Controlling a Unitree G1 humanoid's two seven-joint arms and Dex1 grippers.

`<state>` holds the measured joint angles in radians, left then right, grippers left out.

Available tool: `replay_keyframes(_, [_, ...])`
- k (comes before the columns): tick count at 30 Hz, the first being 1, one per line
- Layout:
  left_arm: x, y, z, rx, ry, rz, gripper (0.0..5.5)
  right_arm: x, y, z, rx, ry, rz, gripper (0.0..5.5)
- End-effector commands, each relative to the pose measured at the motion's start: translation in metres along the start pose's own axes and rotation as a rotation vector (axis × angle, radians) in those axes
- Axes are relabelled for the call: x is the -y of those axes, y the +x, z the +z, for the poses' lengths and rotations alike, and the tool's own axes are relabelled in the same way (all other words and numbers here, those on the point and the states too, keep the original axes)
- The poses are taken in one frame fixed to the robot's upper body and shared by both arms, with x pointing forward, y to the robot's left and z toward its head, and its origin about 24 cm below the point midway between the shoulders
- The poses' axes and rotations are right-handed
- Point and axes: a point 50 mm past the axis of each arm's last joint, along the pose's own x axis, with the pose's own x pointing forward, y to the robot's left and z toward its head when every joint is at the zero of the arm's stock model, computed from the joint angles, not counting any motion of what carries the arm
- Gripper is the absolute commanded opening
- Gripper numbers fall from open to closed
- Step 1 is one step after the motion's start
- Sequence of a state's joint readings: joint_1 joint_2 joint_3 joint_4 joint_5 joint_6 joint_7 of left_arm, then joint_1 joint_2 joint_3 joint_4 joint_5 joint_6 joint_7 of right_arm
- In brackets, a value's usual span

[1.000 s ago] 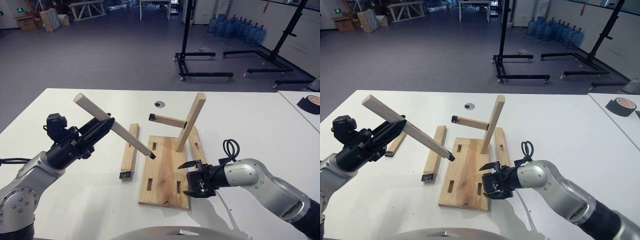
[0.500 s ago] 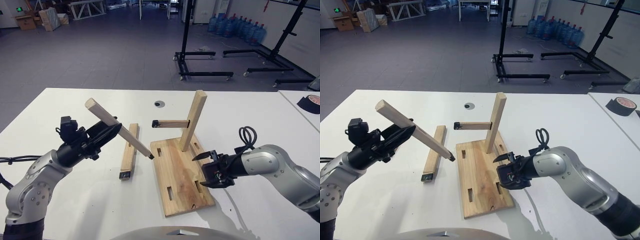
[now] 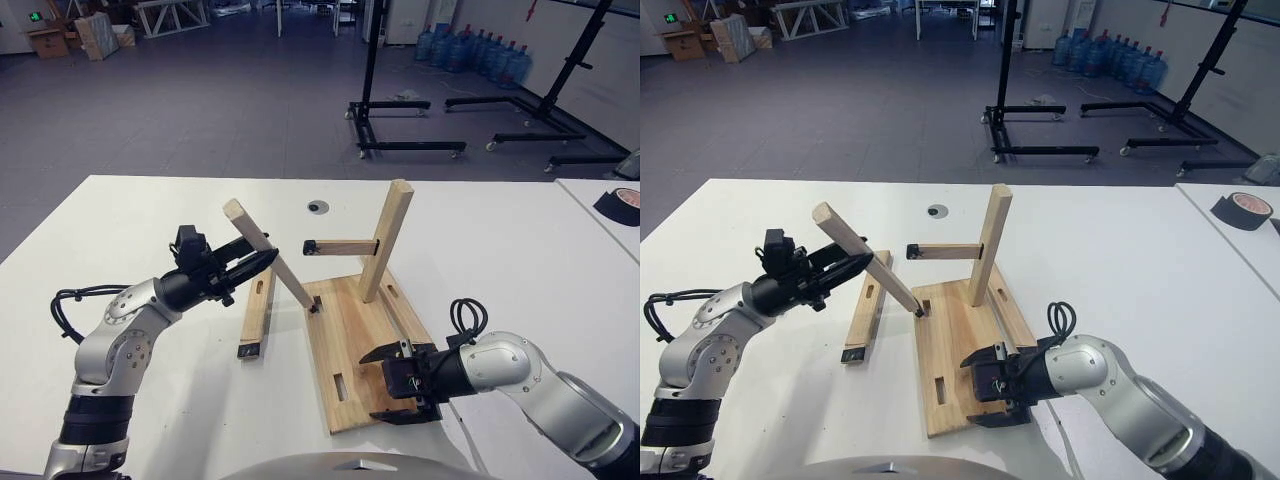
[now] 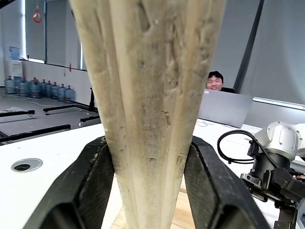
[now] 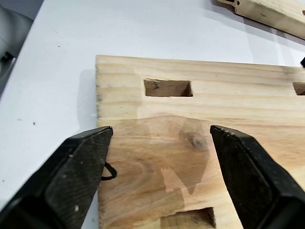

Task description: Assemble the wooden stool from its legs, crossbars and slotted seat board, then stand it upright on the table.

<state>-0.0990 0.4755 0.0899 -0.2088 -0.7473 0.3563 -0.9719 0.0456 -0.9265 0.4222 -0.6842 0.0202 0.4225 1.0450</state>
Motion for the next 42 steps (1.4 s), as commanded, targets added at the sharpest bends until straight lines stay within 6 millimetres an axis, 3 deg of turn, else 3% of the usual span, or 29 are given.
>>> replay_keyframes(1, [0.002, 0.003, 0.001, 0.004, 0.012, -0.047, 2.01, -0.008, 0.004, -0.005, -0.031, 0.018, 0.023, 3.78])
replay_keyframes(9, [-0.005, -0.004, -0.017, -0.091, 0.109, 0.016, 2.01, -0.012, 0.008, -0.007, -0.038, 0.014, 0.019, 3.78])
replay_keyframes(13, [0.002, -0.006, -0.012, -0.056, 0.117, 0.001, 2.01, -0.014, 0.005, -0.008, -0.051, 0.007, 0.044, 3.78])
replay_keyframes(17, [0.003, 0.000, 0.000, 0.030, 0.108, -0.018, 2.01, 0.013, -0.005, -0.003, -0.029, -0.053, -0.089, 3.78])
replay_keyframes(21, [0.003, 0.001, 0.007, 0.074, 0.120, -0.008, 2.01, 0.046, -0.028, 0.009, 0.100, 0.034, -0.277, 3.78])
replay_keyframes(26, [0.002, 0.000, 0.007, 0.075, 0.128, 0.001, 2.01, 0.050, -0.048, 0.003, 0.124, 0.123, -0.282, 3.78])
replay_keyframes(30, [0.001, 0.004, 0.008, 0.079, 0.137, -0.002, 2.01, 0.075, -0.043, -0.013, 0.052, 0.165, -0.439, 3.78])
replay_keyframes(35, [0.001, 0.007, 0.006, 0.066, 0.144, -0.019, 2.01, 0.097, -0.022, -0.026, -0.062, 0.140, -0.663, 3.78])
replay_keyframes(42, [0.000, 0.008, 0.007, 0.062, 0.142, -0.025, 2.01, 0.108, -0.028, -0.043, -0.192, 0.116, -0.767, 3.78])
